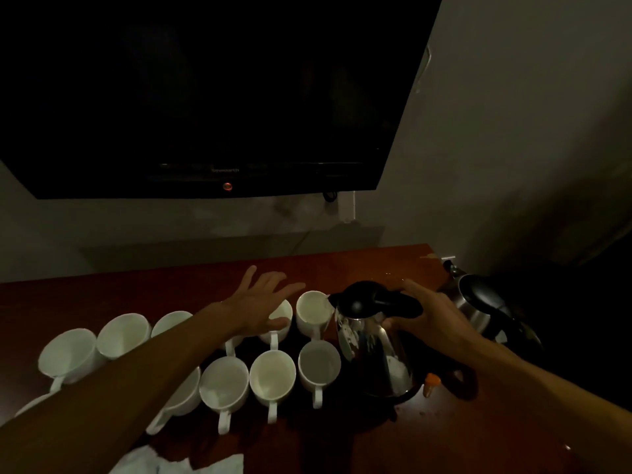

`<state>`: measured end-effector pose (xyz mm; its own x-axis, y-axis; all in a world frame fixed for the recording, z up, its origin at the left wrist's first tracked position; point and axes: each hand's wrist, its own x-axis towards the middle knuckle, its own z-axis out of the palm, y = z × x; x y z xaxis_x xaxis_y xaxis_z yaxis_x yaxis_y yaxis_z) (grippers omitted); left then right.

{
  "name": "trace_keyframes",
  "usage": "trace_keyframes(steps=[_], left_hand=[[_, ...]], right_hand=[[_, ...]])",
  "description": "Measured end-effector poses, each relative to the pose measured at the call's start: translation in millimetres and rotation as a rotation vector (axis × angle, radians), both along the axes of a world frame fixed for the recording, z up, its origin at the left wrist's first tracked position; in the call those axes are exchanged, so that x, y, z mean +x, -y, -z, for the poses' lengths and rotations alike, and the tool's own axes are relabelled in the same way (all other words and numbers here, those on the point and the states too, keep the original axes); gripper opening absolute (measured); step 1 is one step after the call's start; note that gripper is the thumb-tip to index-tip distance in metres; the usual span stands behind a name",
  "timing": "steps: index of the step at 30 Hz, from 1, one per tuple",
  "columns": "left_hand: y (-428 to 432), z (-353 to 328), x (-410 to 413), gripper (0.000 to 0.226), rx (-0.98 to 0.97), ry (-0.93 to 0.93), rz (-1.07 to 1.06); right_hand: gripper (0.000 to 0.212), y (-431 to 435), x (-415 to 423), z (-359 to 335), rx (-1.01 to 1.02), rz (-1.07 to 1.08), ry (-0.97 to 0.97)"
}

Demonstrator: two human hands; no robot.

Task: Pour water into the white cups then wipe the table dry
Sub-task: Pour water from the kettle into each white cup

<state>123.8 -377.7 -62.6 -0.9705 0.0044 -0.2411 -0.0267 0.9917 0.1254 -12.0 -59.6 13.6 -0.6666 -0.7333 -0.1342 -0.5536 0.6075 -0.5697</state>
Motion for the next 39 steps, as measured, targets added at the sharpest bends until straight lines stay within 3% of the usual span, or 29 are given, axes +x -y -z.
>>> trace_keyframes(steps=[33, 39], left_hand=[[14.5, 12.9, -0.3, 0.083, 0.045, 0.018, -0.046], [18.6, 9.2, 0.3, 0.082, 0.04, 0.03, -0.065]], right_hand=[[0.055, 17.9, 8.4, -11.6, 0.063, 0.028, -0.029], [0.049, 19.4, 9.2, -9.7, 0.061, 0.012, -0.029]])
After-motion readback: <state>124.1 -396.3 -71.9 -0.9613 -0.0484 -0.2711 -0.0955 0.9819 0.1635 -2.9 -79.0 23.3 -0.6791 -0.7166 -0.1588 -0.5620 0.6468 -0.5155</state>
